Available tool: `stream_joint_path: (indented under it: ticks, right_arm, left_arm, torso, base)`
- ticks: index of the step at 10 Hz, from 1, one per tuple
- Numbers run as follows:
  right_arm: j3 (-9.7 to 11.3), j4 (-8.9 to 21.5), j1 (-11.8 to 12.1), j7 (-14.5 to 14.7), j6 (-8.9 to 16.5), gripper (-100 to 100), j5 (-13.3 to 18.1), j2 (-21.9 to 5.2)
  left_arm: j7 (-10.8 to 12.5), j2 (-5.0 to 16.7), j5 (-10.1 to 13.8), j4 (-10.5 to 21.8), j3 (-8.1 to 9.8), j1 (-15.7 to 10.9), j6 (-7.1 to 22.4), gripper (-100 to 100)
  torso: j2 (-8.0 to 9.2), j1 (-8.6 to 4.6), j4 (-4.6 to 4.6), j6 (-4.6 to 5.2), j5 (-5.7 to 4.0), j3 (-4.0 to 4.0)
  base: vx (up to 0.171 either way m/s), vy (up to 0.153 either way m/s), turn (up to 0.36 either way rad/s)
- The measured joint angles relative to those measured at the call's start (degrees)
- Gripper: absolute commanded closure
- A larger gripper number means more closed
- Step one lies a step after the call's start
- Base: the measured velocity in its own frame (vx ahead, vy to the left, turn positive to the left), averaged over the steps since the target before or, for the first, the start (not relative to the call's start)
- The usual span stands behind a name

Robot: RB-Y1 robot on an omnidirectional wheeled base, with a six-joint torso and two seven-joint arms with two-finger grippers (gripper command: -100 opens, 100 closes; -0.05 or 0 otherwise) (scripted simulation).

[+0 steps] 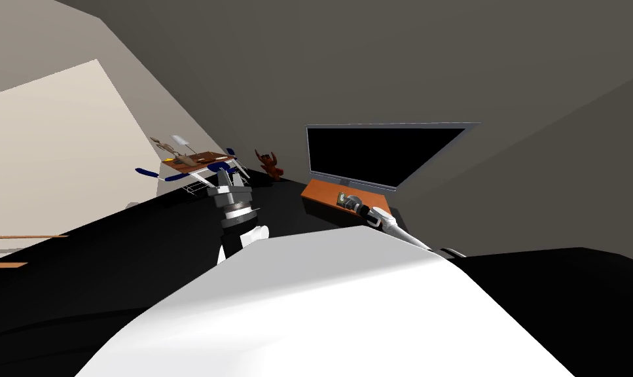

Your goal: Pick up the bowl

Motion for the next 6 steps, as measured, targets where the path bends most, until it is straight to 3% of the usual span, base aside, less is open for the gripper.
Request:
stream_joint_path:
  ticks: [3,6]
  right_arm:
    - [1.8,3.4,-0.9,0.7,0.6,-100,2.5,-1.3]
    - [2.5,8.1,-2.2,1.9,-0.5,-100,4.1,-2.9]
  left_arm:
    - [0.0,0.0,0.0,0.0,0.0,0.0,0.0,0]
    - [0.0,0.0,0.0,0.0,0.0,0.0,0.0,0]
  torso:
    - [-0.01,-0.02,0.0,-0.01,0.0,-0.01]
    - [-0.02,-0.01,0.0,0.0,0.0,-0.01]
  base:
    - [0.006,0.011,0.019]
    - [0.012,0.016,0.035]
